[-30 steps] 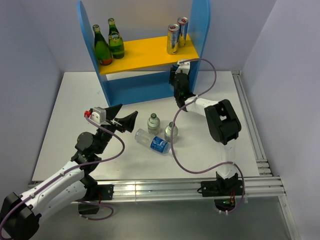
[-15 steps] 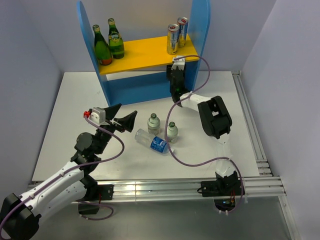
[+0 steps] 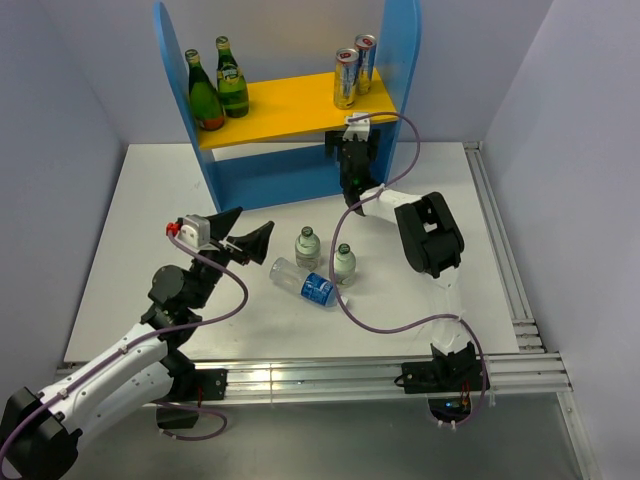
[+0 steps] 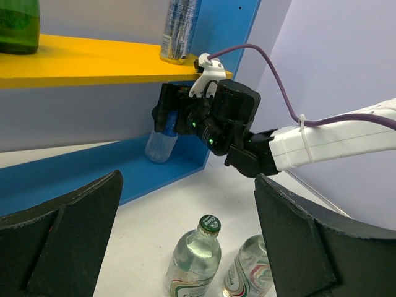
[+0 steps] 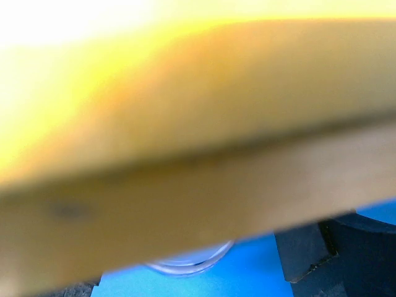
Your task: Place and organize the beverage onto the shelf
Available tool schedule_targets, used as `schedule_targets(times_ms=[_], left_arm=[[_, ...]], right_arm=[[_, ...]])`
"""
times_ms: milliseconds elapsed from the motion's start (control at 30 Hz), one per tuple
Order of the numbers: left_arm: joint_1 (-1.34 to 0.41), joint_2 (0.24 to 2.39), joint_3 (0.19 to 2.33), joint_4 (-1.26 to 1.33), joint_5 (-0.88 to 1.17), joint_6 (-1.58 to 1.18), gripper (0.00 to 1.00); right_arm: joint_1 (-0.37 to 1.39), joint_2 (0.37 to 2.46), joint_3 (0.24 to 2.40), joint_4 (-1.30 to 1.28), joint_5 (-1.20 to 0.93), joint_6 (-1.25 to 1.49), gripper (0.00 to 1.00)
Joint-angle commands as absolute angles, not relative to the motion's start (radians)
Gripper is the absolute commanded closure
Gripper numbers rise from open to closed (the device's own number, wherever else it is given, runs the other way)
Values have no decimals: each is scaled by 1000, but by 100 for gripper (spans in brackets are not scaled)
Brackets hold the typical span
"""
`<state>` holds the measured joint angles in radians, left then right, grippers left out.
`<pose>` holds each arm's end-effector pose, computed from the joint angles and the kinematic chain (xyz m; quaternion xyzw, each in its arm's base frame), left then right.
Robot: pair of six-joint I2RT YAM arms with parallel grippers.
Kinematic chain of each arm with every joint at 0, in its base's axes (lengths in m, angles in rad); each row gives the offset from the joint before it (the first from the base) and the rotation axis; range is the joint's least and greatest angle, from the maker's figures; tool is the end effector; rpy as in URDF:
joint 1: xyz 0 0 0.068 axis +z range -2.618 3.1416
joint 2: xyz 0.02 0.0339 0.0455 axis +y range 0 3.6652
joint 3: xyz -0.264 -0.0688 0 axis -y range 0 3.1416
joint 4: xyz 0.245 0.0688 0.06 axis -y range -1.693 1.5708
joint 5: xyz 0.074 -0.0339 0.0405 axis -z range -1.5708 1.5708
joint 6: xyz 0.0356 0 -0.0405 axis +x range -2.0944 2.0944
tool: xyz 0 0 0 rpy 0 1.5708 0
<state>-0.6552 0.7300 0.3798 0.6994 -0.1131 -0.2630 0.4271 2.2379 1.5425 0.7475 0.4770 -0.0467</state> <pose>0.1426 -0.1045 0.2993 0.0662 0.5707 -0.3334 0.7476 0.4758 0.1986 0.2155 0.0096 0.6905 -0.0265 0.7228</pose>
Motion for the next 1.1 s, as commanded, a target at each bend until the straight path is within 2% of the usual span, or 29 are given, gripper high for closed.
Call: schedule_targets(times_ms=[0, 567, 933, 1067], left_arm=[[-657, 712, 374, 742, -117, -247, 6], [-657, 709, 374, 741, -117, -247, 6], [-657, 699, 373, 741, -127, -249, 7], [-657, 736, 373, 749, -152, -249, 6]], right_arm=[[428, 2203, 1526, 808, 483, -55, 0], [434, 2125, 1418, 816, 431, -41, 0], [463, 1893, 1223, 750, 356, 35, 0], [515, 1713, 1102, 729, 472, 26, 0]])
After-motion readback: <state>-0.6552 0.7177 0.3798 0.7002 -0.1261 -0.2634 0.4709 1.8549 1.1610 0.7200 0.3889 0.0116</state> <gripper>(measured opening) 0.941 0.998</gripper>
